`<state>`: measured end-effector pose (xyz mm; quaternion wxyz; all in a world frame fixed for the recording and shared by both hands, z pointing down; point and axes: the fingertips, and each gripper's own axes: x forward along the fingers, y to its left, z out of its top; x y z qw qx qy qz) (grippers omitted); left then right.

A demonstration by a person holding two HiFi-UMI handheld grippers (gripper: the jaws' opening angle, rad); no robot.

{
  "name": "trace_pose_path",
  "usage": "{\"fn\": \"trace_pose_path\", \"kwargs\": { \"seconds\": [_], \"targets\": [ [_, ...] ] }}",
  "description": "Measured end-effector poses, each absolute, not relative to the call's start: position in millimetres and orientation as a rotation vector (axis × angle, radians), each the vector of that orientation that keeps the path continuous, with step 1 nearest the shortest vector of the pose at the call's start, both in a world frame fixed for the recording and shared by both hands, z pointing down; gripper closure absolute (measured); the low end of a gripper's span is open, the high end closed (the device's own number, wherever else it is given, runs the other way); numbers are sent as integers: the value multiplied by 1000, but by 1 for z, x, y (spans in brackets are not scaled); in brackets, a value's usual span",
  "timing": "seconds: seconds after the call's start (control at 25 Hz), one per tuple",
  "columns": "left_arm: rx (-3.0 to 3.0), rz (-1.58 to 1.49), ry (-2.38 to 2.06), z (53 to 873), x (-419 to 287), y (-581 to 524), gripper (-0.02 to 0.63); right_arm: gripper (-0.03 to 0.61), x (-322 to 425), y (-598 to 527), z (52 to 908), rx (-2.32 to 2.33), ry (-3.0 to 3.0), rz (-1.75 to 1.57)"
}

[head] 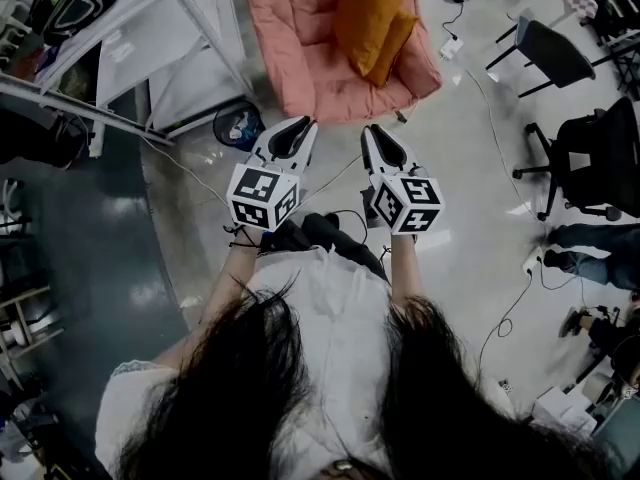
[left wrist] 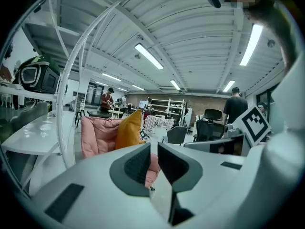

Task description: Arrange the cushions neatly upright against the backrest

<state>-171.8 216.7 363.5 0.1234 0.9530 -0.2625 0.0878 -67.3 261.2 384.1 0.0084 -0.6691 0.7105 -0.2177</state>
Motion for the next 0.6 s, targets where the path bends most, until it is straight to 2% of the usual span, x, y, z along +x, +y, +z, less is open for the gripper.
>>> {"fn": "trace_pose_path", "kwargs": {
  "seconds": [0.6],
  "targets": [
    [2845,297,-736,352,-133,216,556,519,-40,258,385,-2047,2205,-686]
  ]
}}
